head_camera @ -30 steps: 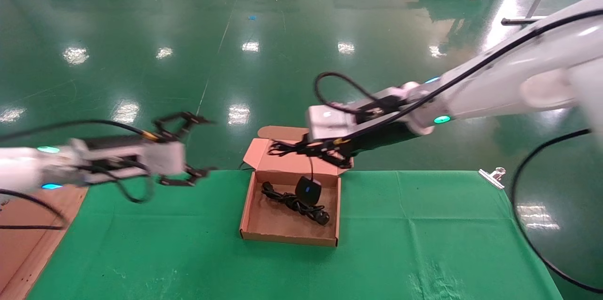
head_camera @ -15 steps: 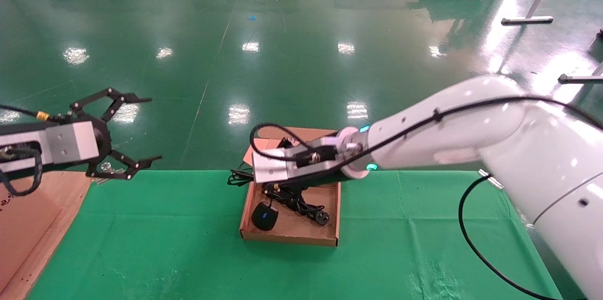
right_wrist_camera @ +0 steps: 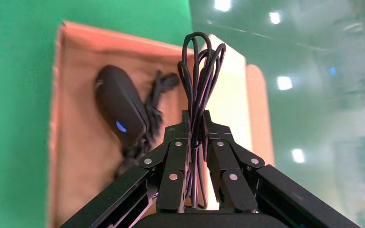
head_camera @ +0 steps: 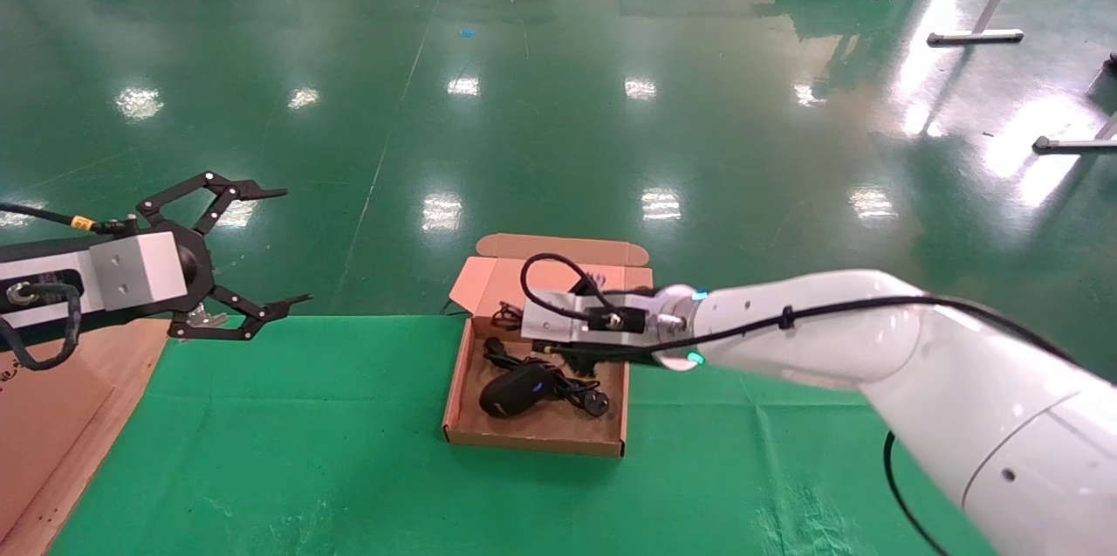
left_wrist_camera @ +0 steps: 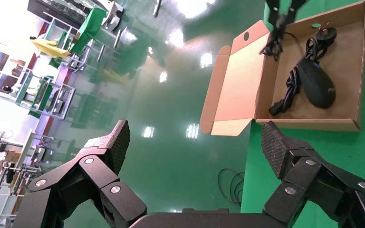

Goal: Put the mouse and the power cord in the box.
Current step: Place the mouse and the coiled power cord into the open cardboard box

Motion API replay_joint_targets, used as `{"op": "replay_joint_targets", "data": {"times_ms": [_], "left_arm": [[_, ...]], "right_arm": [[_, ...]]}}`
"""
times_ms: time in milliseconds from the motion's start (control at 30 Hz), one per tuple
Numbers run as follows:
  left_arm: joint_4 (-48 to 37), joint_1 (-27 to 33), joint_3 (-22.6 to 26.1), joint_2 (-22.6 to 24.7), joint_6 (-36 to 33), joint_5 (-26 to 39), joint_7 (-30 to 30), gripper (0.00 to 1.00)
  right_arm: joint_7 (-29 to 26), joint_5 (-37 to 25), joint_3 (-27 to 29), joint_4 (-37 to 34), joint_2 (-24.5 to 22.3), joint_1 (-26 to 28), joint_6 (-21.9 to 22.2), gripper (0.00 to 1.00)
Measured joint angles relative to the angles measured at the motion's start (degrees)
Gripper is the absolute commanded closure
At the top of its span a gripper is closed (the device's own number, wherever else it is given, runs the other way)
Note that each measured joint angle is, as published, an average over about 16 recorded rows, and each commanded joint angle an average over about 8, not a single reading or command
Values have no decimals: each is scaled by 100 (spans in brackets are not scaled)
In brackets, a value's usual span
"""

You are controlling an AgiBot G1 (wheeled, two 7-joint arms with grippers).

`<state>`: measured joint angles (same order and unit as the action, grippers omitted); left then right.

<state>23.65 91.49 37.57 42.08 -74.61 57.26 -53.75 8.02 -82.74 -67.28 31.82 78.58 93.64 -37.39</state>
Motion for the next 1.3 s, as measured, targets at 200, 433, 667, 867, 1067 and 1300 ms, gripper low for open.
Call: {"op": "replay_joint_targets", "data": {"times_ms": [200, 433, 667, 867, 1067, 1300], "left_arm": [[-21, 7, -3, -2, -15, -5, -11, 0], [-21, 8, 0, 5, -11, 2, -10, 0], [46, -29, -25, 0, -17, -12, 72, 0], [284, -171, -125, -33, -67, -84, 378, 0], [699, -420, -305, -92, -159, -213, 913, 0], [1283, -770, -556, -176, -288, -393, 1667, 0]], "right_arm": [[-76, 160, -47, -27, -3, -79, 93, 0], [-59, 138, -29, -32, -4, -67, 68, 0], [-48, 109, 23, 11, -47, -59, 6, 0], [-116, 252, 240, 184, -225, -178, -203, 0], [-260, 561, 643, 498, -550, -425, -582, 0], [-476, 1032, 1241, 989, -1058, -796, -1149, 0]]}}
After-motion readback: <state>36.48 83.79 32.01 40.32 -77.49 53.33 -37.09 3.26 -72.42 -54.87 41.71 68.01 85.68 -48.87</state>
